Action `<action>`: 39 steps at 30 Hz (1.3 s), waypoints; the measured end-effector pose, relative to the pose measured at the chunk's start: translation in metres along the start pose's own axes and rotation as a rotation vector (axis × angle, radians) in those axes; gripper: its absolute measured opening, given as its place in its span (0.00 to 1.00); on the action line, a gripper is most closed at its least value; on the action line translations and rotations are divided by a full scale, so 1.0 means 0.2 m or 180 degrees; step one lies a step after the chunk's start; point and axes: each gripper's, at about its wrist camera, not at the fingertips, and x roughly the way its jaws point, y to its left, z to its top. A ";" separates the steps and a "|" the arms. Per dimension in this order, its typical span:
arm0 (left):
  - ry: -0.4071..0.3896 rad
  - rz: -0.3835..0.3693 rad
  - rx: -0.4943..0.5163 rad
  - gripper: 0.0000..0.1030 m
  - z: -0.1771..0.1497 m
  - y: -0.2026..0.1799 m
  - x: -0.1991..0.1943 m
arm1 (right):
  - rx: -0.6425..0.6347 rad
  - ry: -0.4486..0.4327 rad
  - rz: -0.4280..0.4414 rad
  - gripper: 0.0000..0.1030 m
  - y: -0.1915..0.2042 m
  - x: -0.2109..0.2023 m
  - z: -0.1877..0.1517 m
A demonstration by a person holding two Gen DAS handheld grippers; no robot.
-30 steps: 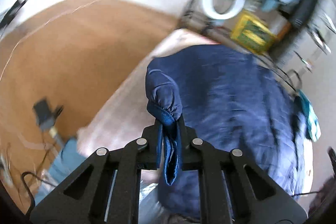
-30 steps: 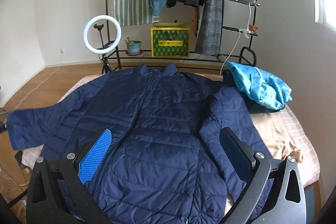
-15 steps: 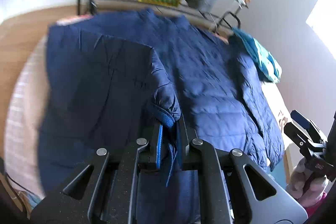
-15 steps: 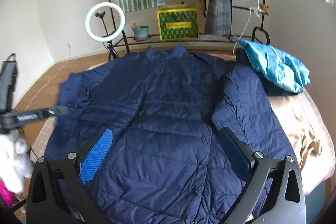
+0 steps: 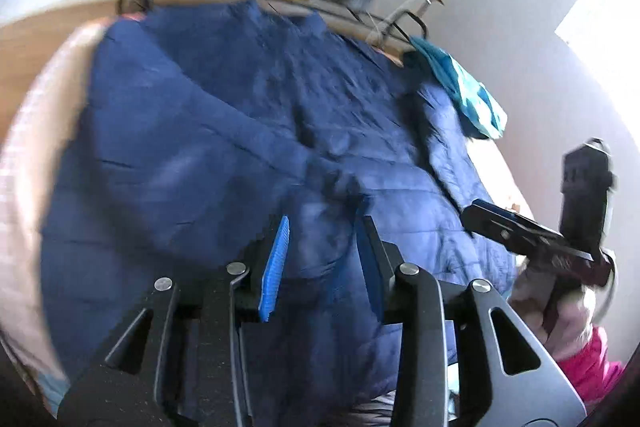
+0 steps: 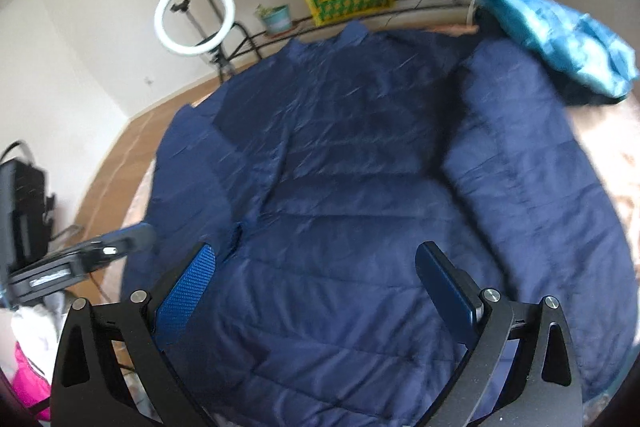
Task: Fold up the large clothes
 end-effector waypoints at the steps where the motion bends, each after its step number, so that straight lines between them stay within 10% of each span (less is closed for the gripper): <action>1: -0.0061 0.0129 0.0013 0.34 -0.02 0.04 -0.06 | 0.0019 0.0069 0.0070 0.97 0.01 0.03 0.00; 10: -0.0119 0.0932 -0.0618 0.34 -0.29 0.54 -0.33 | 0.0395 0.0745 0.0753 0.70 0.12 0.40 -0.01; 12: -0.0158 0.0990 -0.0750 0.34 -0.33 0.60 -0.39 | 0.0256 0.0850 0.0734 0.24 0.17 0.48 0.02; 14: -0.0223 0.1060 -0.0845 0.34 -0.36 0.65 -0.43 | 0.0055 0.0963 0.0682 0.06 0.21 0.53 0.06; 28: -0.0272 0.1283 -0.0826 0.34 -0.36 0.66 -0.42 | -0.0969 0.0122 -0.0832 0.05 0.06 0.59 0.76; 39: -0.0171 0.1358 -0.0685 0.34 -0.35 0.61 -0.36 | -0.0456 0.0436 -0.0779 0.05 -0.16 0.94 0.86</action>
